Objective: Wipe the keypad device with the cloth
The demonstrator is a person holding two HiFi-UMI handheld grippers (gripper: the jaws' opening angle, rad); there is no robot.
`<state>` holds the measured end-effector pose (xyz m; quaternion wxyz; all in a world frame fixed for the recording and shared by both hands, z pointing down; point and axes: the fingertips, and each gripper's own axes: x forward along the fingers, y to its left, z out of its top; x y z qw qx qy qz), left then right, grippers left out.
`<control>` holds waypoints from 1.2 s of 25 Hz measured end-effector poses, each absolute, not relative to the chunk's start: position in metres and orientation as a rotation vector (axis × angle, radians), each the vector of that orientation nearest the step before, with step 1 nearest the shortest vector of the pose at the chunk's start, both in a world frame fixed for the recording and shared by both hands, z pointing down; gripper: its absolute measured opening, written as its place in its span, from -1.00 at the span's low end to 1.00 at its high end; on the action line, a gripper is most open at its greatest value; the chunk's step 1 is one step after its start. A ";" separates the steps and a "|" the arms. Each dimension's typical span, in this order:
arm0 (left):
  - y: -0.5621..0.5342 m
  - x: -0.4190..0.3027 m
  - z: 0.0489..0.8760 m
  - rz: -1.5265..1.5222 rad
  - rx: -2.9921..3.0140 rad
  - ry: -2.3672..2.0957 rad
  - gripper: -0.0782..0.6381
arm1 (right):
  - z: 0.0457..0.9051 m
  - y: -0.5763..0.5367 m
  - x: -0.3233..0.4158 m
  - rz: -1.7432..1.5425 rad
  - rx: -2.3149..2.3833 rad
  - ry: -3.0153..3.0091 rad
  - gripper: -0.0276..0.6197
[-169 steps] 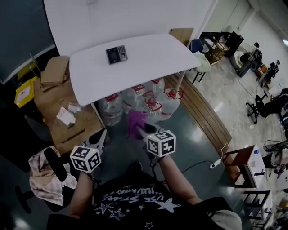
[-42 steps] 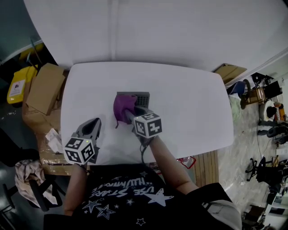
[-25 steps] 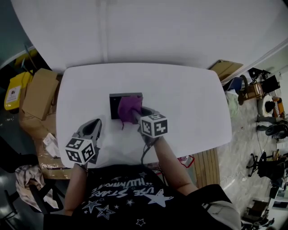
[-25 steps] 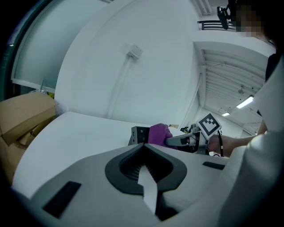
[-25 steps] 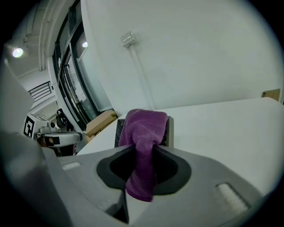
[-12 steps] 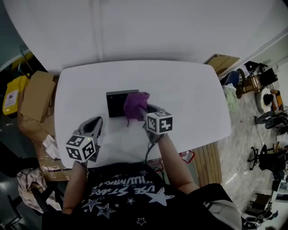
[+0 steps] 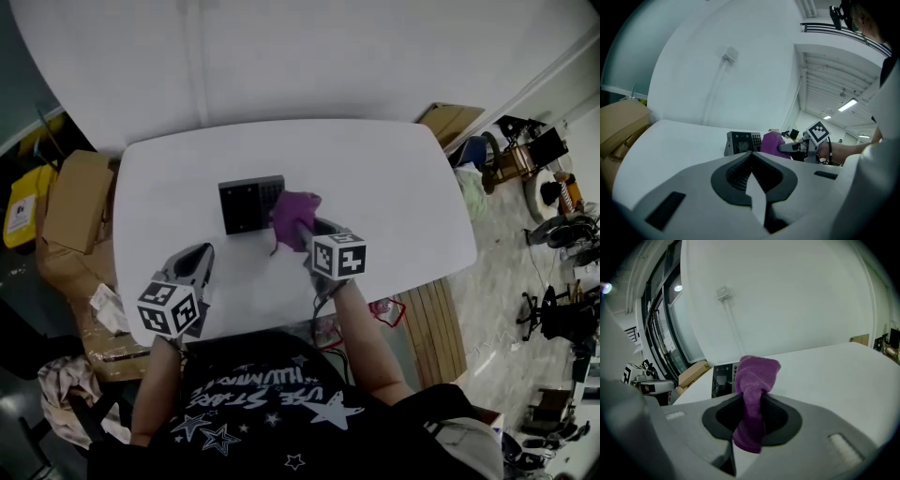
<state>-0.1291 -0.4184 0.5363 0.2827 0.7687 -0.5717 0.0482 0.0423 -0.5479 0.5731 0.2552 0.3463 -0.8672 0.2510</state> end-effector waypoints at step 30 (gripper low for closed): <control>-0.239 -0.150 0.517 0.082 2.176 -1.405 -0.76 | 0.540 -0.324 0.013 0.662 1.042 -2.363 -0.61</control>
